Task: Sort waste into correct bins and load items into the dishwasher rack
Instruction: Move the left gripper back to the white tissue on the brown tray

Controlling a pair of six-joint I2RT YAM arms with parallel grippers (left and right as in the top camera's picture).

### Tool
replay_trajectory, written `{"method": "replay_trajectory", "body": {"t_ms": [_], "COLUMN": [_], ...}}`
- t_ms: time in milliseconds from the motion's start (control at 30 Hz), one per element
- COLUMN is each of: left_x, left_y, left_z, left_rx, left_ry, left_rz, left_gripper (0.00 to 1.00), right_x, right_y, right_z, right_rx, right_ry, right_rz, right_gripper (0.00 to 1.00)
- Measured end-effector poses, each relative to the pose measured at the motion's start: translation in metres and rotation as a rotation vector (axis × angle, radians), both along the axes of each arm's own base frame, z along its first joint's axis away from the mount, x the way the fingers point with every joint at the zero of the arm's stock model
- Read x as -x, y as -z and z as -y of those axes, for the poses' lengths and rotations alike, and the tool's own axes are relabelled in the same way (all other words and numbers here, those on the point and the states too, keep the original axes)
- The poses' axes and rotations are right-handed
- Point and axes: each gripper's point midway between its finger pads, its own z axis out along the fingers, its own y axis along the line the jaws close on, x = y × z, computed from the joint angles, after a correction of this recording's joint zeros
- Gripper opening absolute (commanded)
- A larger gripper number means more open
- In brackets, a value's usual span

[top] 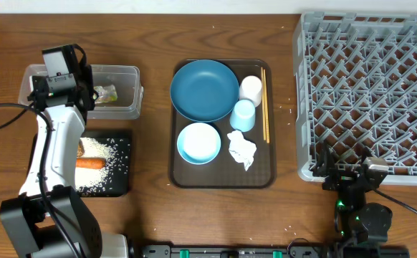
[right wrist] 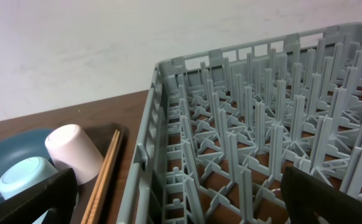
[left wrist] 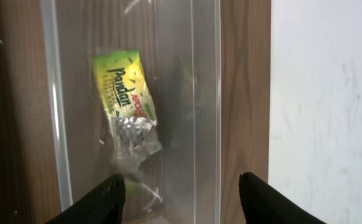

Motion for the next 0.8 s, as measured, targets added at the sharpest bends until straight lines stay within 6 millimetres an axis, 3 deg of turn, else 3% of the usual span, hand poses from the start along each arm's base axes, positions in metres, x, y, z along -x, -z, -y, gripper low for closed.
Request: {"method": "replay_trajectory", "body": {"t_ms": [200, 300, 433, 533, 600, 800], "left_x": [0.002, 0.014, 0.034, 0.056, 0.074, 0.132], "left_y": [-0.021, -0.045, -0.092, -0.116, -0.119, -0.091], "left_z": [0.019, 0.034, 0.064, 0.098, 0.126, 0.223], "left_rx": [-0.006, -0.001, -0.009, -0.016, -0.009, 0.042], "left_ry": [0.156, 0.238, 0.420, 0.612, 0.755, 1.221], "left_rz": [0.027, 0.059, 0.162, 0.214, 0.208, 0.066], "left_gripper": [0.64, 0.65, 0.68, 0.68, 0.68, 0.68], "right_x": [0.000, 0.000, 0.000, 0.000, 0.000, 0.000], "right_y": [0.000, 0.000, 0.000, 0.000, 0.000, 0.000], "right_z": [0.000, 0.000, 0.000, 0.000, 0.000, 0.000], "right_rx": [0.000, 0.000, 0.000, 0.000, 0.000, 0.000], "right_ry": [0.000, 0.000, 0.000, 0.000, 0.000, 0.000], "right_rz": [0.000, 0.000, 0.000, 0.000, 0.000, 0.000], "right_gripper": [0.99, 0.99, 0.99, 0.99, 0.99, 0.99]}}
